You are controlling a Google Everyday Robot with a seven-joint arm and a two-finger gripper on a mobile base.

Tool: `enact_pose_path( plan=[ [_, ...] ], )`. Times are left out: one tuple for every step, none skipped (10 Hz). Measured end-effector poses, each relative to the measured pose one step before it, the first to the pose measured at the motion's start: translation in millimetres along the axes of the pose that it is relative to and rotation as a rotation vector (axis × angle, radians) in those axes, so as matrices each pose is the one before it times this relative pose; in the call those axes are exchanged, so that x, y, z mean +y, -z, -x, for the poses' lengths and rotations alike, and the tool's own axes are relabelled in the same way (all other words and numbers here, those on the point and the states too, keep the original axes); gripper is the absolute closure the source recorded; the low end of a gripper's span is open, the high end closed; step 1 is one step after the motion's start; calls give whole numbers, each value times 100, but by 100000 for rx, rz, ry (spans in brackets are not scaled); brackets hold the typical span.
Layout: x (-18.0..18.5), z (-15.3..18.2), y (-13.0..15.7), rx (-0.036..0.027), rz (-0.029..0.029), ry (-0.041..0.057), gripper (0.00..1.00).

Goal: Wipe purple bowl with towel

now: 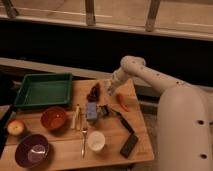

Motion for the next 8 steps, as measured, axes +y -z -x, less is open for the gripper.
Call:
enact_pose_path(
  plan=[
    [914,467,1175,-822,2851,2898,100],
    [1234,525,1489,-921,3787,4329,100],
    [1256,460,1118,-872,3608,4124,100],
    [2060,310,994,-573,5377,5988,100],
    [1398,96,106,7,2897,3502,100],
    [2128,-249,-433,1118,4196,5592,100],
    [2107,-259,-310,1533,3242,6046,100],
    [1709,-379,-295,2031,2511,5287,100]
  ],
)
